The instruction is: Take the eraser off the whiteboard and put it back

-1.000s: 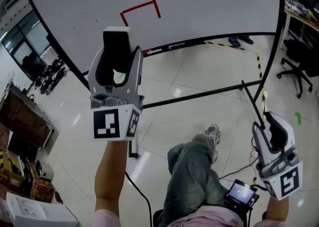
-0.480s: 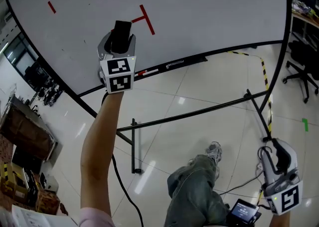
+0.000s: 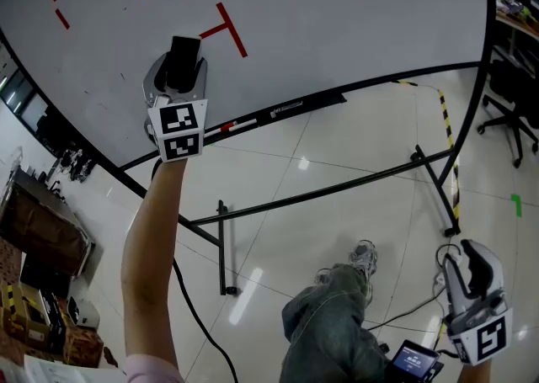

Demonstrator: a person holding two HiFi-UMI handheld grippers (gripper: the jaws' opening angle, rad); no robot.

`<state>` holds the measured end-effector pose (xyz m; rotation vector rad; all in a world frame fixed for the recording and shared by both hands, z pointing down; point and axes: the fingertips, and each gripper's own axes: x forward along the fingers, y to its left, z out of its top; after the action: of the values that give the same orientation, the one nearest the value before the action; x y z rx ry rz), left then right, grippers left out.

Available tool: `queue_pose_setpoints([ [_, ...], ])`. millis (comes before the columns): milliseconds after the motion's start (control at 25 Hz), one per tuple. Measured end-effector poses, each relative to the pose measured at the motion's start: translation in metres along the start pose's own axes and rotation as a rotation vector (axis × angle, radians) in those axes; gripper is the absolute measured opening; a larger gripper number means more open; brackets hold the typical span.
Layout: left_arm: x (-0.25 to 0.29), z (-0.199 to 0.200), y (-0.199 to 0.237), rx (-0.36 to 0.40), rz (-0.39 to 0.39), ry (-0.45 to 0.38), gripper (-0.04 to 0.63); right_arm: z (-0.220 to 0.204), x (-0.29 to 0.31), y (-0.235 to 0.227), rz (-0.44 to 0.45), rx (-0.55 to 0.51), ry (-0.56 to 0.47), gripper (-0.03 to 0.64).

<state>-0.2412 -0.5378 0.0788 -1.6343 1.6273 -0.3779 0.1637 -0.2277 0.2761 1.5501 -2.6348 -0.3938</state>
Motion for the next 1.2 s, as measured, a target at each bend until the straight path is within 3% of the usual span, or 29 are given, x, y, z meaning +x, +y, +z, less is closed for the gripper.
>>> queue_pose_setpoints([
  [240,-0.003,-0.003,-0.010,0.153,-0.039,0.019,0.272,-0.008,0.000,-0.002,-0.016,0.036,0.011,0.130],
  [600,-0.001,-0.006,-0.013,0.133,-0.117,0.084,0.272,-0.005,0.000,0.003,-0.003,0.034,0.015,0.130],
  [1200,-0.016,-0.007,-0.009,0.136,-0.113,0.069,0.273,0.004,0.004,0.009,0.001,0.021,0.002,0.130],
])
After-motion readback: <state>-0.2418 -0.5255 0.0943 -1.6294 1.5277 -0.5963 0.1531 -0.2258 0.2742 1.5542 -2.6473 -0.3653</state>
